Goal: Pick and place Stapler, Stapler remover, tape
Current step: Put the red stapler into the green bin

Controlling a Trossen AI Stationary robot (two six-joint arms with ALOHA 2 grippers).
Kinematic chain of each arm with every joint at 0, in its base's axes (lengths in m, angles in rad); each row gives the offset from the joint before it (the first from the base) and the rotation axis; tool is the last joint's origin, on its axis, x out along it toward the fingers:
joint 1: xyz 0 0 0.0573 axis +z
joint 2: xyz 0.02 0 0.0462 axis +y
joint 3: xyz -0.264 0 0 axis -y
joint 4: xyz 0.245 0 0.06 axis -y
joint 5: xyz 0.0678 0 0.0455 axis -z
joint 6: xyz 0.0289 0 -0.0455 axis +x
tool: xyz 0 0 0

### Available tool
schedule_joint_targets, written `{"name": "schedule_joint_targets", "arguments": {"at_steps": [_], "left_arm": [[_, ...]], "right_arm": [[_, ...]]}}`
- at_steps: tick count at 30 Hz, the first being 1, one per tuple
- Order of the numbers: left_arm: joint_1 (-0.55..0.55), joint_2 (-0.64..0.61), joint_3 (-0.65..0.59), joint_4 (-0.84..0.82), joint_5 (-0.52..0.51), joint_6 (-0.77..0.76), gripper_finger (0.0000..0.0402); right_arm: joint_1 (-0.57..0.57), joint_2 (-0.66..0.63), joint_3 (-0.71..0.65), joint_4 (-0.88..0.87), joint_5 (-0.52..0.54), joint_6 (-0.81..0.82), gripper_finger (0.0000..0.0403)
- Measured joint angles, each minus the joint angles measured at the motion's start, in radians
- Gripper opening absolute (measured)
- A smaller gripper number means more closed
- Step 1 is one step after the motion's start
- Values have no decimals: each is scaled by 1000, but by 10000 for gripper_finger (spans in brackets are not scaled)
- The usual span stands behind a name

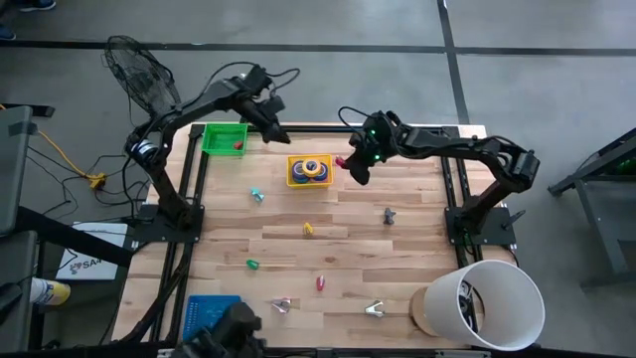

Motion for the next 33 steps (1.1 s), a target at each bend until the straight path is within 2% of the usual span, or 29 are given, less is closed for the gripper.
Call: {"name": "schedule_joint_targets", "arguments": {"at_steps": [3,16,19,25,33], "left_arm": [[-56,0,0,44,25,38,158],[-258,0,0,265,20,63,158],[-297,0,0,321,-20,71,158],[-358,0,0,348,-184,71,158],[-392,0,0,349,-207,71,158]], "right_arm": [[14,-2,0,34,-14,1,47],[49,-2,1,119,-32,23,48],[63,-2,1,137,-45,21,48],[89,-2,1,156,-47,19,48],[110,-2,1,159,-46,-5,48]]}}
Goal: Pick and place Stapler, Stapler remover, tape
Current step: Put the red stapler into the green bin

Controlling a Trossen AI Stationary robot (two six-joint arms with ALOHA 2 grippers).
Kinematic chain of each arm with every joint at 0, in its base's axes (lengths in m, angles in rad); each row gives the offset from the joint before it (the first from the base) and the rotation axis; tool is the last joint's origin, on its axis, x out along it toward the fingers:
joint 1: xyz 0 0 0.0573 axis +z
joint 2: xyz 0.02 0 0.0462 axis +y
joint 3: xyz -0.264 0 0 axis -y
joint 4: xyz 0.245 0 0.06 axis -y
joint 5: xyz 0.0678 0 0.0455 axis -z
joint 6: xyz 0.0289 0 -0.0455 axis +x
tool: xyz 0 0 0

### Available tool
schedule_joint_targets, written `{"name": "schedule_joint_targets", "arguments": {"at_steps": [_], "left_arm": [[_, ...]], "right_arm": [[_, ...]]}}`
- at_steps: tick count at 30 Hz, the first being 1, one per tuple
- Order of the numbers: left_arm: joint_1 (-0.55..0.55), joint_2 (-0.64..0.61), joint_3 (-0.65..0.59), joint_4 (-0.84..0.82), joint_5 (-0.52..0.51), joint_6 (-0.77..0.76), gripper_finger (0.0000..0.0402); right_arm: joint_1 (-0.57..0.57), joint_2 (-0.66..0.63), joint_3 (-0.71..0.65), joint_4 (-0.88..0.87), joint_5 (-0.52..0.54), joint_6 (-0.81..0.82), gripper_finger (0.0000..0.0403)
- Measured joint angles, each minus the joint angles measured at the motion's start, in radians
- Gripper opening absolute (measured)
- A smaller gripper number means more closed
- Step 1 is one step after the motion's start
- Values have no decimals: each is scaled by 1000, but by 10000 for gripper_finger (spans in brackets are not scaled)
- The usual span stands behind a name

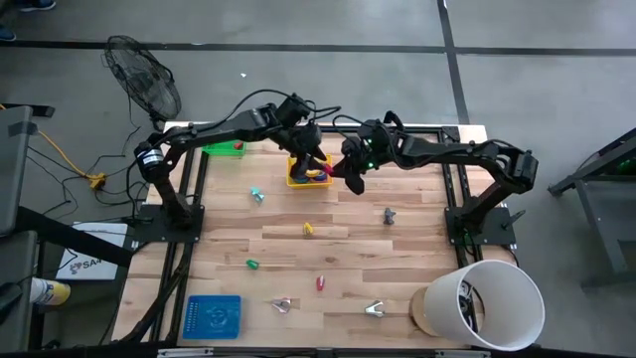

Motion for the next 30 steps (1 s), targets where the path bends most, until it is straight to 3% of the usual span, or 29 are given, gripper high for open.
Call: {"name": "schedule_joint_targets", "arguments": {"at_steps": [30], "left_arm": [[0,0,0,0,40,-13,158]], "right_arm": [[5,0,0,109,8,-36,48]]}}
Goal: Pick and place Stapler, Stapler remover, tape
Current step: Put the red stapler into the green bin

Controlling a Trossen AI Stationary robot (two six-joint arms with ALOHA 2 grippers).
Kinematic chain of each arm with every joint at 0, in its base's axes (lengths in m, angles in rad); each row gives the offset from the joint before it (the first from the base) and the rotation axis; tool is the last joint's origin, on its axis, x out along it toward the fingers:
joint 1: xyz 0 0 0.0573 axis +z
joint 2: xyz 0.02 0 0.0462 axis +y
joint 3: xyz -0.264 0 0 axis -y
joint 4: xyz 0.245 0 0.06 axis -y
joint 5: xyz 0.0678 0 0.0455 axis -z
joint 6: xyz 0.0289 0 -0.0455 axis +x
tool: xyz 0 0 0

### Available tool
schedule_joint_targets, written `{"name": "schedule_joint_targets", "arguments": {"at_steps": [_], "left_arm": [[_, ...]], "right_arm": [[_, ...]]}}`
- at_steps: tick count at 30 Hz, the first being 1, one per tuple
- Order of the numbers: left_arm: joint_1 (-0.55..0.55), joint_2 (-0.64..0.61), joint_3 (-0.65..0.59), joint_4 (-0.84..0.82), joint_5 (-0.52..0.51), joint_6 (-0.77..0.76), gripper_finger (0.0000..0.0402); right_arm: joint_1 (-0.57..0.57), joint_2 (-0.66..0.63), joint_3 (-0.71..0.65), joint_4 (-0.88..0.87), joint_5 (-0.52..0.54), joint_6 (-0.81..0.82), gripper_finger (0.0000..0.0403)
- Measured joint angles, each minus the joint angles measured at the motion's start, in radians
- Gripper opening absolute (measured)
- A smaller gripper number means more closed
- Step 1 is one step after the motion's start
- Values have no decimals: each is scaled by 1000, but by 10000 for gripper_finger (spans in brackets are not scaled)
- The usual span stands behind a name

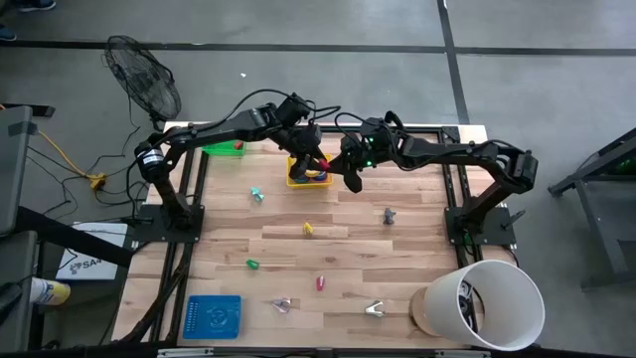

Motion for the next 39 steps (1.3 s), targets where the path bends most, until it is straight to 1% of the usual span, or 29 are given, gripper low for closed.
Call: {"name": "schedule_joint_targets", "arguments": {"at_steps": [14,17,23,32,39], "left_arm": [[0,0,0,9,0,-48,155],[0,0,0,7,0,-49,138],[0,0,0,6,3,-57,84],[-5,0,0,6,2,-78,86],[-5,0,0,7,-8,-94,88]], "right_arm": [[0,0,0,-2,0,-3,48],[0,0,0,-2,3,-3,48],[0,0,0,-5,4,-5,48],[0,0,0,-6,4,-3,49],[0,0,0,-7,27,4,80]]}}
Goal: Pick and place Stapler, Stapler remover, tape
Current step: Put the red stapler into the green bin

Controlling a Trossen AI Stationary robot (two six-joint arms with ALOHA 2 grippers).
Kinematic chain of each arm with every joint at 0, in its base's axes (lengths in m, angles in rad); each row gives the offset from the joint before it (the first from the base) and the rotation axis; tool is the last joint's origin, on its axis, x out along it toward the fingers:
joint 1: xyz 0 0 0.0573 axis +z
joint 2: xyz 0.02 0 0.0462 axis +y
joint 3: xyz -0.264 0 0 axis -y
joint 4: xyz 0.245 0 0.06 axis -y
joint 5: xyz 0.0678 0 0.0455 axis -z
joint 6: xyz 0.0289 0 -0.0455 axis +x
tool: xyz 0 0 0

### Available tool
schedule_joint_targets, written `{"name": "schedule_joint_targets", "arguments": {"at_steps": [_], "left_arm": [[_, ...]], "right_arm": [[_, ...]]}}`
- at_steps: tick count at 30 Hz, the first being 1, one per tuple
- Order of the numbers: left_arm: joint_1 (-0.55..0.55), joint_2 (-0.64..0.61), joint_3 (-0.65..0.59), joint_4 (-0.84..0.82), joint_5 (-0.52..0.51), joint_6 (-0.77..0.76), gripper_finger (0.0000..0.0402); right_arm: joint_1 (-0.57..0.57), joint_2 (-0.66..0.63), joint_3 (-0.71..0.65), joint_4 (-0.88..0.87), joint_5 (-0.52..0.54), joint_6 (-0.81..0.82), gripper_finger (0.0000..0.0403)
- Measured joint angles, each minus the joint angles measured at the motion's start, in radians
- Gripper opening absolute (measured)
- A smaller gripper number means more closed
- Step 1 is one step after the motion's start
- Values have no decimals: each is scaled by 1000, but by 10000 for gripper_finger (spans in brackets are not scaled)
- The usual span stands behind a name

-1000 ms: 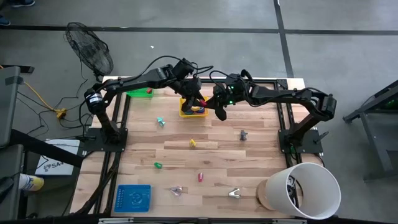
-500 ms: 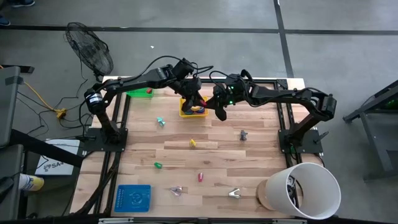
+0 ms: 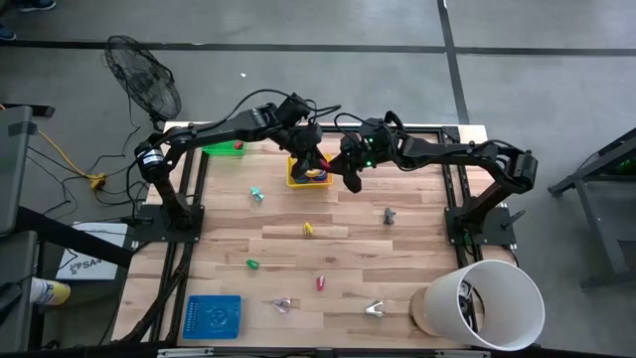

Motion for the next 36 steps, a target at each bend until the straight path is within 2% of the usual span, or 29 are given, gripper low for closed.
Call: {"name": "schedule_joint_targets", "arguments": {"at_steps": [13,22,30,36], "left_arm": [[1,0,0,-23,-96,-9,89],[17,0,0,-147,-388,-16,90],[121,0,0,-357,-557,-45,90],[247,0,0,-487,-630,-102,90]], "right_arm": [[-6,0,0,-87,2,69,137],[-16,0,0,-212,33,84,167],[-19,0,0,-222,72,84,170],[-19,0,0,-224,91,84,170]]}}
